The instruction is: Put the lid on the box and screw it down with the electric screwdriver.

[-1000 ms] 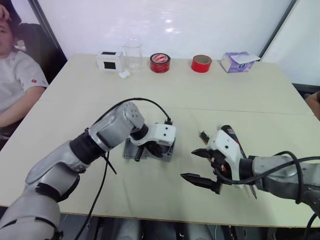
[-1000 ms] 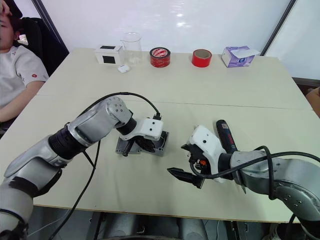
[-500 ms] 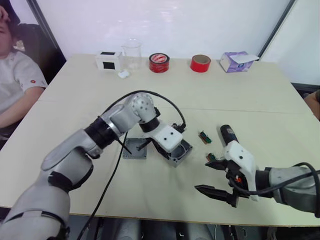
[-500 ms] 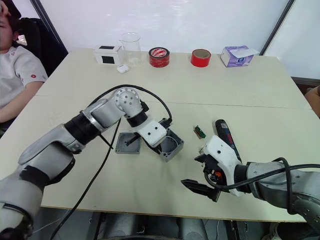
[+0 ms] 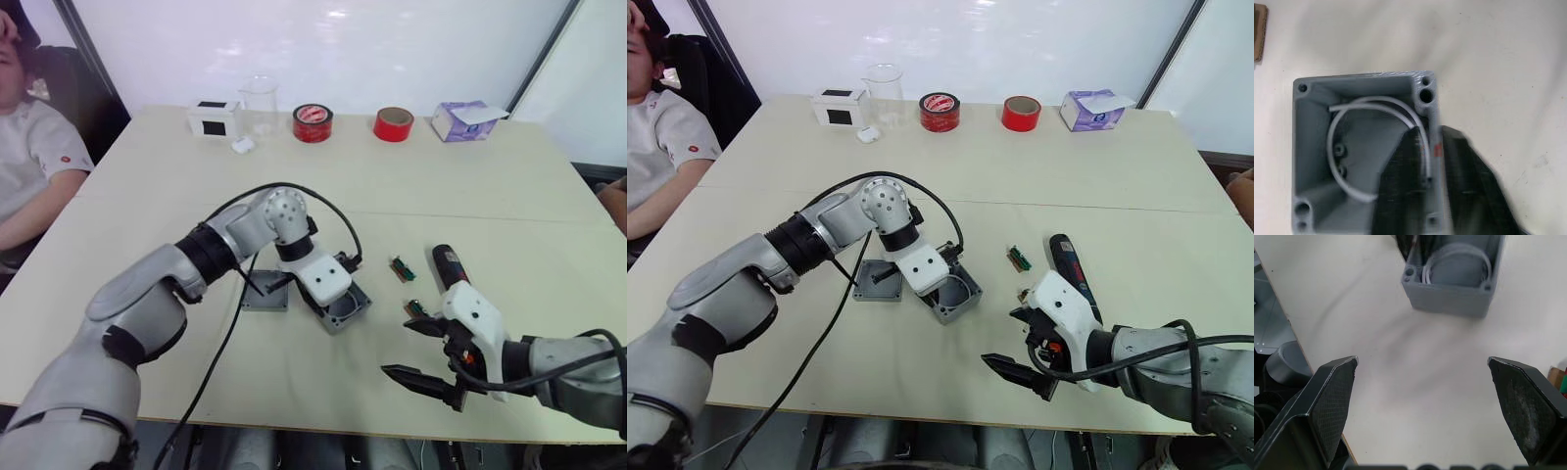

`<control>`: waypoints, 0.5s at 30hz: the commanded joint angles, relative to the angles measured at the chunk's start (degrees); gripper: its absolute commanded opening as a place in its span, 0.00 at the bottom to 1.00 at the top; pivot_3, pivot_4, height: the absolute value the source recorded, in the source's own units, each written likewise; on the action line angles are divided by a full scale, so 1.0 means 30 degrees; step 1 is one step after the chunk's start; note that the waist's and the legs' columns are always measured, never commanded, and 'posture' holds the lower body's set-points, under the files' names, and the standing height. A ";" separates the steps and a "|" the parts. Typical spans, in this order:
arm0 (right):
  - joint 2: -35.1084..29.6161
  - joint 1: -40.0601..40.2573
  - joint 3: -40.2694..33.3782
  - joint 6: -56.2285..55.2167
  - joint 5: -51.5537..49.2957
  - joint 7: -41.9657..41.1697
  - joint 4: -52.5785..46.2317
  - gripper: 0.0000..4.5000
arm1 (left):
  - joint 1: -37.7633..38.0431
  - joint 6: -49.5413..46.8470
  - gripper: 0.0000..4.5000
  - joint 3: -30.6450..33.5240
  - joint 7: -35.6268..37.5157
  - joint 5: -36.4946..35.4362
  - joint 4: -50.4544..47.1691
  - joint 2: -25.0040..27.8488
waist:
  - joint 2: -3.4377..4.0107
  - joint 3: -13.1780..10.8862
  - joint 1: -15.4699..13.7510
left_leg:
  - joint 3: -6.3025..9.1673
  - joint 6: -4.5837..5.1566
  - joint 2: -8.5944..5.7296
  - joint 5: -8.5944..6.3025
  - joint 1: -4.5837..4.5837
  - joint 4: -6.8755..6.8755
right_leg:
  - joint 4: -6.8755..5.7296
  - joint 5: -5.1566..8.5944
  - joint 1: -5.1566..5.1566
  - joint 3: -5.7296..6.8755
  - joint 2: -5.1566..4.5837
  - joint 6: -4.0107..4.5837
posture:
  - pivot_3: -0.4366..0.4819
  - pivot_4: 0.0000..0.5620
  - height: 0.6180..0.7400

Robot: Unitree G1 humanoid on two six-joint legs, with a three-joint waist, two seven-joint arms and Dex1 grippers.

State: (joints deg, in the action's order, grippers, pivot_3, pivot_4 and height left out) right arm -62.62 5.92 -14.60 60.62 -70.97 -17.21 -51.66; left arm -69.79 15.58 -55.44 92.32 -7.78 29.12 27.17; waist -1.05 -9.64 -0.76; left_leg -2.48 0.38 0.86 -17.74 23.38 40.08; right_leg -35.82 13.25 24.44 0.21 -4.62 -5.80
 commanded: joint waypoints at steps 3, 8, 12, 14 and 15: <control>-0.0336 -0.0505 -0.0293 -0.0558 0.0006 -0.1024 -0.0080 1.00 | -0.0609 -0.4384 0.49 0.2321 0.0060 -0.1604 -0.2554 0.1563 | -0.0002 -0.0002 0.0020 | 0.0002 0.0001 0.0002 0.0000 0.0002 0.0000 | -0.0002 0.0000 0.0004 0.0001 0.0005 0.0000 | 0.48 0.27 1.00; -0.0343 -0.2301 -0.0343 -0.1159 -0.0642 -0.2462 0.1030 1.00 | -0.1133 -1.2400 0.49 0.5910 -0.0079 -0.4169 -0.6301 0.4929 | -0.0001 -0.0003 0.0129 | 0.0012 0.0002 0.0024 -0.0001 -0.0009 0.0000 | -0.0071 0.0019 0.0026 -0.0001 0.0014 -0.0046 | 0.48 0.27 1.00; 0.0642 -0.5595 0.0881 -0.1811 -0.0840 -0.3330 0.2525 1.00 | -0.1057 -2.0516 0.49 0.8232 -0.3442 -0.3661 -0.7818 0.6495 | 0.0010 0.0000 0.0166 | 0.0013 0.0001 0.0023 0.0000 -0.0028 0.0000 | -0.0093 0.0027 0.0022 0.0000 0.0026 -0.0059 | 0.48 0.27 1.00; 0.1246 -0.7359 0.2085 -0.1883 -0.0192 -0.3736 0.3089 1.00 | -0.0798 -2.4838 0.49 0.9121 -0.6363 -0.2778 -0.8370 0.6639 | 0.0006 -0.0002 0.0144 | 0.0021 0.0001 0.0023 0.0000 -0.0031 0.0000 | -0.0103 0.0033 0.0020 0.0000 0.0027 -0.0072 | 0.48 0.27 1.00; 0.1509 -0.8140 0.2742 -0.1854 0.0292 -0.3928 0.3303 1.00 | -0.0505 -2.6561 0.49 0.9600 -0.7717 -0.2410 -0.8743 0.6680 | 0.0005 -0.0003 0.0100 | 0.0036 0.0001 0.0020 0.0000 -0.0026 0.0000 | -0.0103 0.0036 0.0019 0.0006 0.0028 -0.0079 | 0.48 0.27 1.00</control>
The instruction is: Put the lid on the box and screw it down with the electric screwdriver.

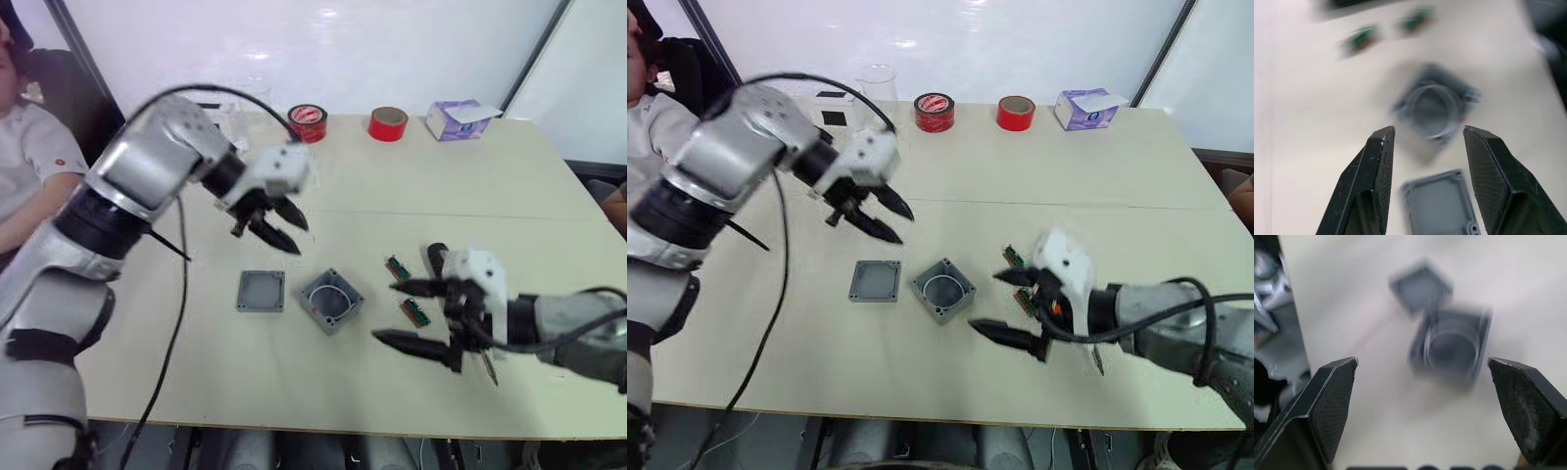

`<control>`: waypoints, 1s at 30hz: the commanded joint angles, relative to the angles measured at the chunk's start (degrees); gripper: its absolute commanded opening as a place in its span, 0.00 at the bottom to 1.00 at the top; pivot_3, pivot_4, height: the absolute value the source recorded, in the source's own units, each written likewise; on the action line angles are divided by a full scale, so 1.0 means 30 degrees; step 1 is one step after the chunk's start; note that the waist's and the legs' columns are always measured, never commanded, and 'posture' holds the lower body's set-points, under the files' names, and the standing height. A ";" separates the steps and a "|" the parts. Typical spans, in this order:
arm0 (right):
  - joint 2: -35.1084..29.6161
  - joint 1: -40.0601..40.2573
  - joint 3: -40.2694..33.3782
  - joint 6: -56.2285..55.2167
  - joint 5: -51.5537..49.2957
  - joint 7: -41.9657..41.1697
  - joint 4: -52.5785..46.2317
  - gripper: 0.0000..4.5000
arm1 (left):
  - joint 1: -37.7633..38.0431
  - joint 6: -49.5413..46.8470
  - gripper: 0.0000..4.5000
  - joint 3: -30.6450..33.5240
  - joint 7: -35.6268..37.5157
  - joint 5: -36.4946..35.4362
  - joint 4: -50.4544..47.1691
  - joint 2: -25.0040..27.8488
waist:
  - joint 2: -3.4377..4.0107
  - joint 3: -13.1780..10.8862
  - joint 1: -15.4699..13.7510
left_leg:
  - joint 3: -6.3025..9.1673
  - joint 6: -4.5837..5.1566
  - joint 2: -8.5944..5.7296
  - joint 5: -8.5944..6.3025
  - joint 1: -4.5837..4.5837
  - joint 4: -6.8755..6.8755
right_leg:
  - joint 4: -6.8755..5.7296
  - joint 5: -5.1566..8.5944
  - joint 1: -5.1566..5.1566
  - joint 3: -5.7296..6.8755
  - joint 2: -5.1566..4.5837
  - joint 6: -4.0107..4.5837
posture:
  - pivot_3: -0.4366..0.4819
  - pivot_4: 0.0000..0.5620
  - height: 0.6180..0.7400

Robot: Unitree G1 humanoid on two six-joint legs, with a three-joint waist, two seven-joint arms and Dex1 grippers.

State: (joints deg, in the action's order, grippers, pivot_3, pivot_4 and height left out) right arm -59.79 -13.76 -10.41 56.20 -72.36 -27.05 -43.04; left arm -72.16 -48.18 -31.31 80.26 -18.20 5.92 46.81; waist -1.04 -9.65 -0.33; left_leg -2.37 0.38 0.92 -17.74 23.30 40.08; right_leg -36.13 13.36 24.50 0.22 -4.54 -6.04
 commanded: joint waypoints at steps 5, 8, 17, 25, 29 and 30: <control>0.1421 -0.4052 0.4042 -0.0472 0.3387 -0.1802 0.0977 1.00 | 0.2414 -1.3354 0.49 0.4932 -0.8614 0.1432 -0.3675 -0.0628 | -0.0002 -0.0002 -0.0014 | 0.0007 0.0000 -0.0004 -0.0001 0.0020 0.0000 | -0.0003 0.0016 0.0016 0.0000 -0.0006 -0.0026 | 0.48 0.27 1.00; 0.1881 -0.4808 0.5084 -0.0623 0.4589 -0.2577 0.1082 1.00 | 0.5349 -1.4744 0.49 0.7337 -1.1663 0.0976 -0.4687 -0.1236 | 0.0003 0.0001 -0.0035 | 0.0006 -0.0001 -0.0008 0.0000 0.0027 0.0001 | -0.0008 0.0016 0.0024 0.0001 -0.0021 -0.0027 | 0.48 0.27 1.00; 0.2451 -0.4109 0.6233 -0.1215 0.7345 -0.3941 0.1115 1.00 | 0.9373 -1.4772 0.49 1.2055 -2.1537 -0.6165 -0.3830 -0.4090 | -0.0031 -0.0013 -0.0147 | 0.0045 -0.0040 -0.0001 0.0021 0.0030 0.0012 | -0.0044 0.0009 0.0021 0.0025 -0.0086 -0.0018 | 0.48 0.27 1.00; 0.2674 -0.2739 0.5812 -0.1042 0.8052 -0.3631 0.0431 1.00 | 0.9567 -1.4772 0.49 1.1040 -2.9202 -1.5403 -0.2794 -0.3631 | -0.0032 -0.0012 -0.0106 | 0.0044 -0.0055 -0.0021 0.0028 0.0013 0.0008 | -0.0052 0.0008 0.0011 0.0023 -0.0125 -0.0017 | 0.48 0.27 1.00; 0.2825 -0.2392 0.5621 -0.0868 0.8094 -0.3318 0.0119 1.00 | 0.9541 -1.4772 0.49 0.9719 -3.2178 -1.8731 -0.2617 -0.2663 | -0.0032 -0.0012 -0.0099 | 0.0044 -0.0089 -0.0026 0.0046 0.0007 0.0004 | -0.0059 0.0007 0.0012 0.0021 -0.0130 -0.0016 | 0.48 0.27 1.00; 0.2872 -0.2307 0.5568 -0.0816 0.8094 -0.3226 0.0044 1.00 | 0.9605 -1.4772 0.49 0.9346 -3.2751 -1.9451 -0.2623 -0.2327 | -0.0031 -0.0012 -0.0087 | 0.0044 -0.0094 -0.0028 0.0049 0.0006 0.0003 | -0.0060 0.0007 0.0012 0.0022 -0.0130 -0.0015 | 0.48 0.27 1.00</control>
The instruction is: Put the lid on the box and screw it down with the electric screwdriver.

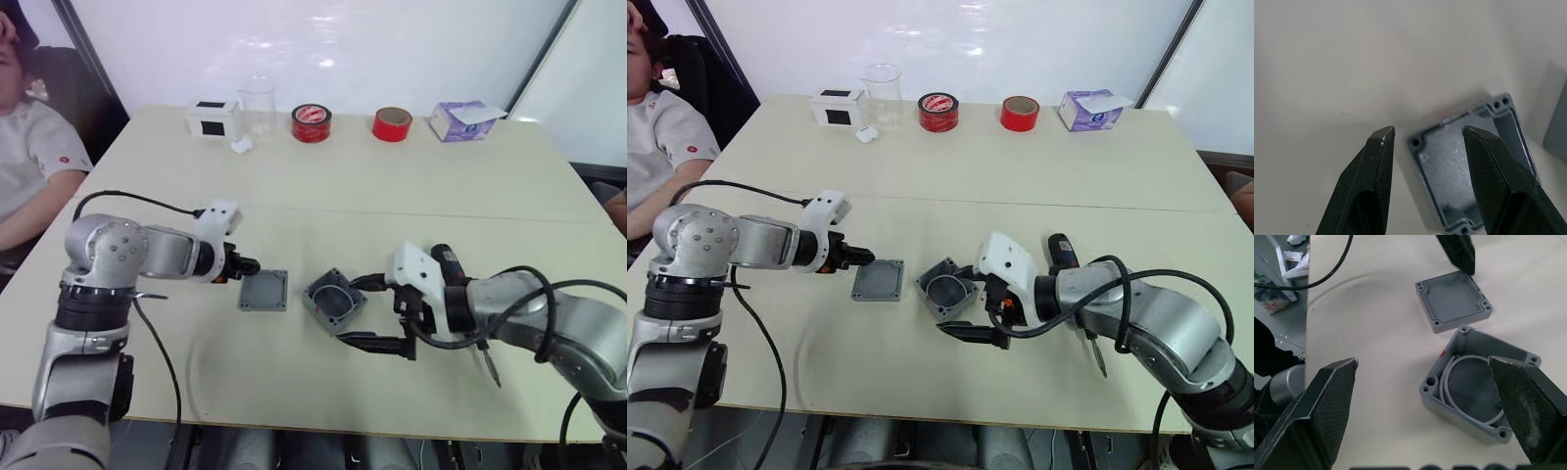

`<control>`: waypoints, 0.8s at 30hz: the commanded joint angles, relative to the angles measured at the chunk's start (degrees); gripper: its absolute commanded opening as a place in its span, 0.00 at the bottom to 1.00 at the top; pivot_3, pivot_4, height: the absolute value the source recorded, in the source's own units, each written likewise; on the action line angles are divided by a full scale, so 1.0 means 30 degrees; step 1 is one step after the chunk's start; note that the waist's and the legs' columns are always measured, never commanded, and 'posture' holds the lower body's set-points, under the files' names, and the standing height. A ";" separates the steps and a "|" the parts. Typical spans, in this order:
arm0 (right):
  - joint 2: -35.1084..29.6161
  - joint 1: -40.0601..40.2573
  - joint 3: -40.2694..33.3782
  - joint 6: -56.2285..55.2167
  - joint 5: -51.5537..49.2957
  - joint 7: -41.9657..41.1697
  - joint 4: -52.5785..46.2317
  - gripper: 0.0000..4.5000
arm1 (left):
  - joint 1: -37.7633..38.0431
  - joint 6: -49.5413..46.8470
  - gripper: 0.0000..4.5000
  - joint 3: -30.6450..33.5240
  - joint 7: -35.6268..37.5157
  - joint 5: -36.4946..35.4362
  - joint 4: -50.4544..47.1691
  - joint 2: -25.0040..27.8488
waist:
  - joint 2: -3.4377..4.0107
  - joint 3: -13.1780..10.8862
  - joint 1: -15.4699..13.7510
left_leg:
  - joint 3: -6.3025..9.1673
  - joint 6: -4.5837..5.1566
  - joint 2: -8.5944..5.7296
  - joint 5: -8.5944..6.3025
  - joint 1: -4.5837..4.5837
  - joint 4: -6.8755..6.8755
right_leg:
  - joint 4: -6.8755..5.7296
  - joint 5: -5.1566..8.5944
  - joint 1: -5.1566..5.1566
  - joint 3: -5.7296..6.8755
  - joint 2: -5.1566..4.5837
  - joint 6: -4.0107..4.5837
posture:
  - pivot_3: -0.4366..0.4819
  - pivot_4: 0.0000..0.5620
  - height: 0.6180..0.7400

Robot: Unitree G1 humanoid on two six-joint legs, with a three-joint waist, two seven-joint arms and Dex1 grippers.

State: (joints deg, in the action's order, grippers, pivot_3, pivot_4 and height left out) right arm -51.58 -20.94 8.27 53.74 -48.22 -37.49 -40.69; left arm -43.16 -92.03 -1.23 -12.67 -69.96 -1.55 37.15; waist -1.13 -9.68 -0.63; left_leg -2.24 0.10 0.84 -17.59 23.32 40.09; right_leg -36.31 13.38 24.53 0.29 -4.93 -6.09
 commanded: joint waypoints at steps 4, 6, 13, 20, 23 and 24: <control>0.0472 0.0369 -0.0764 0.0214 0.0072 0.0702 -0.1004 1.00 | 0.0250 -0.0158 0.49 -0.2052 -0.3455 -0.4751 0.0010 0.1960 | 0.0005 0.0002 0.0013 | 0.0001 -0.0017 -0.0007 0.0010 -0.0006 -0.0005 | -0.0004 0.0001 0.0000 -0.0001 0.0000 0.0002 | 0.48 0.27 1.00; 0.0629 0.0502 -0.0803 0.0278 0.0060 0.0882 -0.1104 1.00 | 0.0297 -0.0158 0.49 -0.2457 -0.4200 -0.5411 0.0041 0.2145 | 0.0005 0.0002 -0.0014 | -0.0001 -0.0027 -0.0013 0.0016 -0.0006 -0.0006 | -0.0004 0.0001 -0.0001 -0.0001 -0.0002 0.0002 | 0.48 0.27 1.00; 0.1055 0.0768 -0.1064 0.0465 -0.0154 0.1399 -0.1323 1.00 | 0.0755 -0.0158 0.38 -0.2558 -0.6432 -0.4916 0.0636 0.0375 | 0.0029 0.0023 -0.0080 | 0.0000 -0.0033 -0.0086 0.0020 -0.0084 -0.0006 | 0.0000 0.0002 -0.0102 0.0004 -0.0024 0.0006 | 0.48 0.27 1.00; 0.0937 0.0953 -0.2032 0.1069 -0.0997 0.1388 -0.1292 1.00 | 0.1262 -0.0158 0.02 -0.2073 -0.7409 -0.3815 0.0440 -0.0922 | 0.0036 0.0032 -0.0085 | 0.0004 -0.0011 -0.0102 0.0001 -0.0381 -0.0045 | 0.0068 0.0052 -0.0421 0.0012 -0.0029 0.0091 | 0.48 0.27 1.00; 0.0812 0.1165 -0.3178 0.1332 -0.1920 0.1214 -0.0941 1.00 | 0.1403 -0.0158 0.02 -0.1472 -0.7540 -0.3142 0.0099 -0.0937 | 0.0038 0.0034 -0.0093 | 0.0009 -0.0011 -0.0099 0.0001 -0.0383 -0.0044 | 0.0066 0.0051 -0.0429 0.0012 -0.0040 0.0091 | 0.48 0.27 1.00; 0.0901 0.1228 -0.3610 0.1381 -0.2337 0.1219 -0.0741 1.00 | 0.1353 -0.0158 0.02 -0.1291 -0.7449 -0.2748 -0.0078 -0.0763 | 0.0037 0.0034 -0.0081 | 0.0012 -0.0011 -0.0100 0.0001 -0.0386 -0.0044 | 0.0066 0.0050 -0.0434 0.0012 -0.0041 0.0091 | 0.48 0.27 1.00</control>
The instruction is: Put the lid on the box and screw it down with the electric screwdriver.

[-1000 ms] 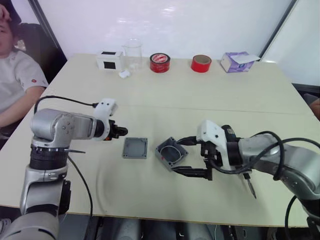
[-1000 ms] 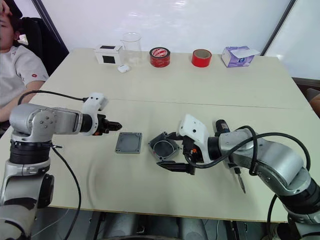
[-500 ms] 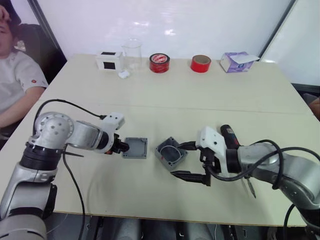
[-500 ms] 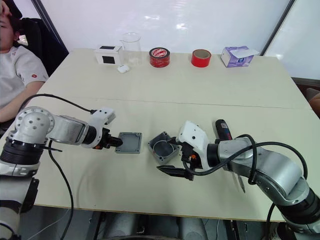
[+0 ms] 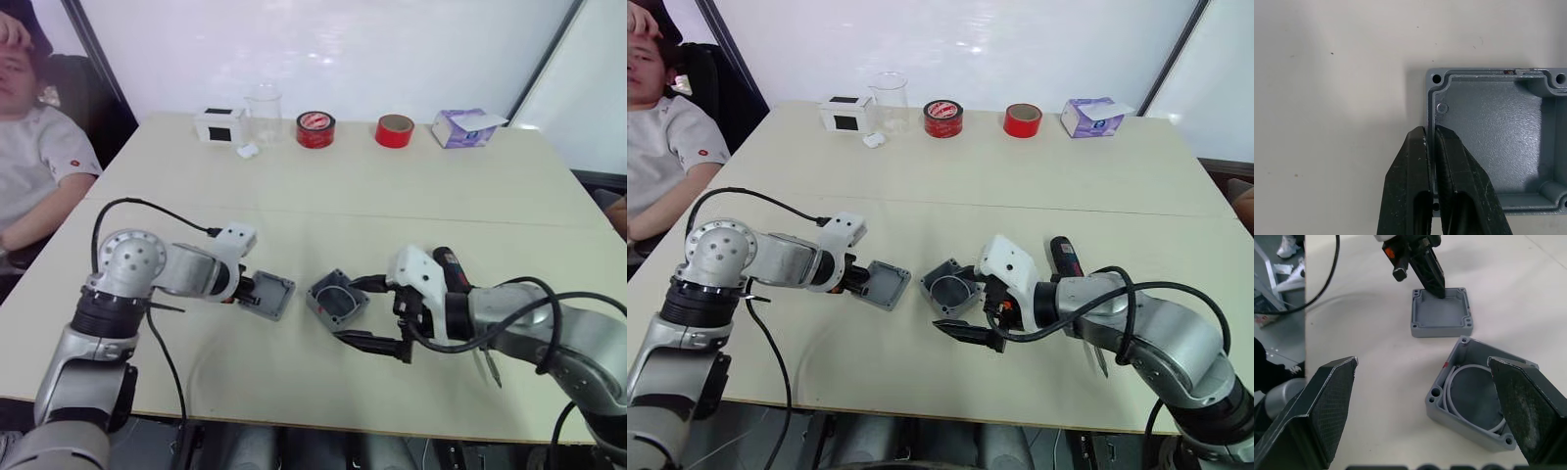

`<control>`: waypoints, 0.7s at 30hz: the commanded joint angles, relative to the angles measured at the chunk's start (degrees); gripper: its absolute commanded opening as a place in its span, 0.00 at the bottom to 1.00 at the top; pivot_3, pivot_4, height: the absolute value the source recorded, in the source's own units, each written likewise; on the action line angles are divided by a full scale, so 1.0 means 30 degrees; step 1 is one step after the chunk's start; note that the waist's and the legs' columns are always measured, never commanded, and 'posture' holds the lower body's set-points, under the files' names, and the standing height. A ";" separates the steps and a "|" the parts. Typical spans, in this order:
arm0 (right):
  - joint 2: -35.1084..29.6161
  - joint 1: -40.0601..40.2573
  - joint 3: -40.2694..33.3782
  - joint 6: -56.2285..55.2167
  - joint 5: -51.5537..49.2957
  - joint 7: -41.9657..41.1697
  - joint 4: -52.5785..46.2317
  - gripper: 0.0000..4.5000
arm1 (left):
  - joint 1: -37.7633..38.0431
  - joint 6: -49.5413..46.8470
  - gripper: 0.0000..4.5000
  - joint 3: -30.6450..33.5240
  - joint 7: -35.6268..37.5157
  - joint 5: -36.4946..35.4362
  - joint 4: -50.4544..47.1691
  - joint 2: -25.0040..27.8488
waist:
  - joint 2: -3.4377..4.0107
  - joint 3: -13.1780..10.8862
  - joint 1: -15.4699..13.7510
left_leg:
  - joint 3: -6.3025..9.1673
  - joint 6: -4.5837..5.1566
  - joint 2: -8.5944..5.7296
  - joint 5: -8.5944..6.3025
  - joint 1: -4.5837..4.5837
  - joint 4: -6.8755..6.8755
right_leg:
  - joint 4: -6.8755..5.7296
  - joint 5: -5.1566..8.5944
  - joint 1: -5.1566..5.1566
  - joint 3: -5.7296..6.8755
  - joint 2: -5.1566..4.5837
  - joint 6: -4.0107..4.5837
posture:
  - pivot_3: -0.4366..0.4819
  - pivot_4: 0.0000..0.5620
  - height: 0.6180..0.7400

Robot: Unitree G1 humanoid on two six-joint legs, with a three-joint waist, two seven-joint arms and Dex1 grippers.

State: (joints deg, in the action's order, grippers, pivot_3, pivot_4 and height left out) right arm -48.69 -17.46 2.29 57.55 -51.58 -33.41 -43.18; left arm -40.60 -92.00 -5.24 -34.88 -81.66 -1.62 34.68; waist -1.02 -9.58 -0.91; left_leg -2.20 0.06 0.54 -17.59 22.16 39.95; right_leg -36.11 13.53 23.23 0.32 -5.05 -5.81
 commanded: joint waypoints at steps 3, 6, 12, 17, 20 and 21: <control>0.0814 -0.0140 -0.3201 0.0150 -0.3116 0.0304 0.1297 1.00 | -0.0330 0.0118 0.02 0.1309 0.0887 0.2675 0.0077 0.0700 | -0.0007 -0.0004 0.0063 | -0.0001 -0.0001 -0.0003 0.0000 -0.0004 0.0000 | 0.0002 0.0001 0.0001 -0.0001 0.0007 0.0001 | 0.48 0.27 1.00; 0.2224 -0.1153 -0.4139 0.0104 -0.4732 0.1450 0.2971 1.00 | -0.1722 0.2557 0.02 0.1162 0.4007 0.5277 -0.0114 0.1903 | -0.0039 -0.0024 0.0213 | -0.0002 -0.0006 0.0007 0.0003 0.0022 -0.0002 | 0.0001 0.0000 0.0049 -0.0005 0.0062 0.0005 | 0.48 0.27 1.00; 0.5143 -0.4594 -0.3593 0.0409 -0.4441 0.3996 0.7062 1.00 | -0.2736 1.3511 0.02 0.1137 1.2195 1.1302 -0.0124 0.1235 | -0.0022 -0.0027 0.0022 | -0.0059 -0.0037 0.0036 0.0021 0.0091 -0.0049 | 0.0023 -0.0006 0.0144 -0.0015 0.0095 0.0023 | 0.48 0.27 1.00; 0.7702 -0.8049 -0.3999 0.0570 -0.4538 0.5711 1.1521 1.00 | -0.2719 1.9070 0.02 0.1427 1.4903 1.3757 0.0684 -0.2257 | -0.0024 -0.0029 0.0092 | -0.0152 -0.0015 0.0018 0.0010 0.0129 -0.0062 | 0.0056 -0.0041 0.0175 -0.0041 0.0028 -0.0017 | 0.48 0.27 1.00; 0.8315 -0.9071 -0.4467 0.0602 -0.4374 0.6239 1.2873 1.00 | -0.2892 2.0139 0.02 0.1076 1.6005 1.4964 0.1054 -0.3555 | -0.0024 -0.0029 0.0106 | -0.0191 0.0007 0.0014 -0.0001 0.0160 -0.0063 | 0.0045 -0.0069 0.0215 -0.0047 0.0037 -0.0059 | 0.48 0.27 1.00; 0.8483 -0.9308 -0.4623 0.0577 -0.4319 0.6459 1.3245 1.00 | -0.2903 2.0339 0.02 0.0937 1.6277 1.5271 0.1063 -0.3930 | -0.0024 -0.0029 0.0104 | -0.0195 0.0011 0.0014 -0.0004 0.0179 -0.0068 | 0.0039 -0.0069 0.0240 -0.0046 0.0040 -0.0060 | 0.48 0.27 1.00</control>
State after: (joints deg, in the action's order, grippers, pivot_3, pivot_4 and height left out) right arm -23.62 -44.05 -9.18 59.71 -64.34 -15.10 -4.42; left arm -47.81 -33.90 -2.62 12.07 -37.93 2.46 23.62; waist -1.09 -9.66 -0.60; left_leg -2.79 0.10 0.58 -17.59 22.86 39.74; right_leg -36.02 13.32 24.12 0.19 -4.91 -5.99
